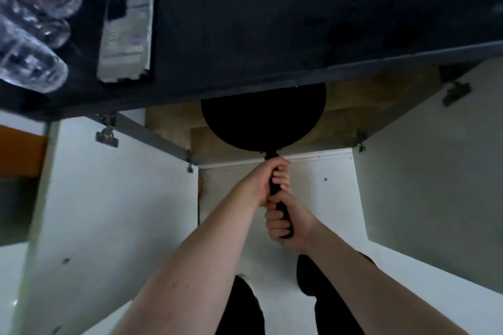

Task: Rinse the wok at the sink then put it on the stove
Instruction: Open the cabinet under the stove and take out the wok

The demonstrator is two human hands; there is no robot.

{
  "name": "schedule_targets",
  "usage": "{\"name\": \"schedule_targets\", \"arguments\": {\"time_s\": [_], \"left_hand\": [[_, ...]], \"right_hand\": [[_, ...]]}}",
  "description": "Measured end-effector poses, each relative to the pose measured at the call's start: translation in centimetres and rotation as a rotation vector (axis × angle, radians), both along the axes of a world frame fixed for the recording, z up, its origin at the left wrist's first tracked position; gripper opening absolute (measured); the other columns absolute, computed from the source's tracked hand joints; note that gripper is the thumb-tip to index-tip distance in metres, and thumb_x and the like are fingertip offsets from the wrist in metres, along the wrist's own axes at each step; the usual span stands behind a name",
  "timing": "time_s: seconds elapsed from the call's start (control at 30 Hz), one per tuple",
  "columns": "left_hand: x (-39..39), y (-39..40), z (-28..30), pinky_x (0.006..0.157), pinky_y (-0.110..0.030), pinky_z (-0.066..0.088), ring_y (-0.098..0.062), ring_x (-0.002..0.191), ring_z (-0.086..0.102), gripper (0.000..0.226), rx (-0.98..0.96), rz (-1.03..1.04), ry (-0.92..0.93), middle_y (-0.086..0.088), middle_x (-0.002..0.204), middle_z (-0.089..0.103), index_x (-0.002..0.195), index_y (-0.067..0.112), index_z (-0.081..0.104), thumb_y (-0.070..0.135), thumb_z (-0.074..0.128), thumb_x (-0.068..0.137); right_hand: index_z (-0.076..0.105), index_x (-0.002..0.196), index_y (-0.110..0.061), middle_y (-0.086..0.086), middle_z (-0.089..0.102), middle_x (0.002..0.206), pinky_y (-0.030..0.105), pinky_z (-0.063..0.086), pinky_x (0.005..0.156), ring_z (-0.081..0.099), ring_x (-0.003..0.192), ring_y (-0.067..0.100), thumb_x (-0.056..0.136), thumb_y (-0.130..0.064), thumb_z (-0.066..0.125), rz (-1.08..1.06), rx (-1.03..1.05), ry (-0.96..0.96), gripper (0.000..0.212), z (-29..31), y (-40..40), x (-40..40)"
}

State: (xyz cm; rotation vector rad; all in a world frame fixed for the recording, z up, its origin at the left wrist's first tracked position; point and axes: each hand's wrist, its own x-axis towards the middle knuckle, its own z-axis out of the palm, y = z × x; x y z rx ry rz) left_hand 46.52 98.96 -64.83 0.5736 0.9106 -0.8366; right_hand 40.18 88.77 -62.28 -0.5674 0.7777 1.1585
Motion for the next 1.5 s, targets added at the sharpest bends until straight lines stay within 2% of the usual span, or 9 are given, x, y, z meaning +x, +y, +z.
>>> {"name": "schedule_targets", "arguments": {"time_s": [0.1,0.4,0.57,0.67,0.93,1.13,1.3,1.4,1.5], "left_hand": [[-2.4,-0.5,2.3,0.034,-0.015,0.03,-0.005,0.025,0.028,0.05,-0.022,0.002,0.077,0.009,0.033,0.029,0.043,0.019,0.039,0.02,0.045,0.092],[-8.3,-1.4,9.4,0.032,-0.014,0.027,-0.006,0.024,0.026,0.059,-0.007,0.007,0.199,0.008,0.031,0.025,0.035,0.016,0.034,0.016,0.041,0.094],[-12.9,-1.2,11.5,0.032,-0.013,0.031,-0.005,0.023,0.028,0.066,0.017,-0.056,0.221,0.007,0.029,0.027,0.031,0.014,0.031,0.013,0.038,0.096],[-16.3,-1.1,12.0,0.041,-0.014,0.027,-0.004,0.024,0.029,0.066,0.01,-0.09,0.221,0.007,0.029,0.028,0.03,0.014,0.03,0.013,0.038,0.096],[-23.8,0.0,15.6,0.037,-0.014,0.028,-0.008,0.025,0.028,0.065,-0.05,-0.222,0.23,0.004,0.03,0.028,0.032,0.013,0.029,0.016,0.036,0.096],[-25.1,-1.1,20.4,0.032,-0.015,0.025,-0.008,0.022,0.027,0.065,-0.069,-0.318,0.191,0.003,0.029,0.027,0.033,0.013,0.029,0.013,0.036,0.097],[-24.3,-4.0,24.6,0.029,-0.014,0.027,-0.007,0.02,0.027,0.07,-0.099,-0.383,0.11,0.004,0.026,0.027,0.029,0.012,0.027,0.014,0.035,0.099],[-23.6,-5.4,27.2,0.036,-0.018,0.03,-0.008,0.024,0.026,0.061,-0.091,-0.439,0.076,0.006,0.031,0.026,0.035,0.017,0.027,0.014,0.041,0.095],[-23.0,-7.4,29.8,0.036,-0.018,0.03,-0.009,0.028,0.023,0.051,-0.062,-0.461,0.066,0.007,0.035,0.023,0.045,0.019,0.025,0.012,0.045,0.091]], "right_hand": [[0.038,0.066,-0.019,-0.006,0.03,0.049,0.017,0.014,0.032,0.02,0.034,0.006,0.085,-0.02,0.05,0.007,-0.043,0.072,0.023,2.7,-0.2,-2.2],[0.039,0.061,-0.02,-0.007,0.028,0.05,0.017,0.015,0.029,0.02,0.034,0.006,0.085,-0.02,0.051,0.008,-0.154,0.171,0.027,11.8,-0.7,-7.3],[0.041,0.058,-0.018,-0.007,0.029,0.047,0.016,0.018,0.027,0.023,0.032,0.005,0.086,-0.02,0.053,-0.069,-0.116,0.289,0.03,15.0,-0.3,-11.0],[0.042,0.058,-0.018,-0.007,0.03,0.046,0.016,0.019,0.027,0.023,0.031,0.006,0.086,-0.019,0.054,-0.081,-0.128,0.334,0.031,16.3,0.0,-14.0],[0.044,0.056,-0.015,-0.006,0.032,0.047,0.016,0.02,0.027,0.024,0.031,0.006,0.085,-0.025,0.06,-0.168,-0.152,0.38,0.035,20.4,1.2,-22.2],[0.043,0.056,-0.015,-0.006,0.031,0.046,0.016,0.019,0.026,0.024,0.03,0.006,0.083,-0.027,0.062,-0.277,-0.149,0.335,0.034,25.4,1.1,-24.8],[0.042,0.056,-0.016,-0.006,0.03,0.044,0.014,0.019,0.025,0.024,0.029,0.006,0.08,-0.032,0.061,-0.347,-0.112,0.194,0.034,29.5,-0.5,-25.8],[0.042,0.055,-0.017,-0.006,0.029,0.045,0.013,0.018,0.028,0.023,0.03,0.006,0.082,-0.026,0.055,-0.373,-0.127,0.109,0.032,31.1,-1.8,-26.0],[0.042,0.055,-0.017,-0.006,0.027,0.046,0.013,0.016,0.03,0.021,0.031,0.006,0.076,-0.02,0.055,-0.411,-0.125,0.046,0.025,32.8,-3.6,-25.9]]}}
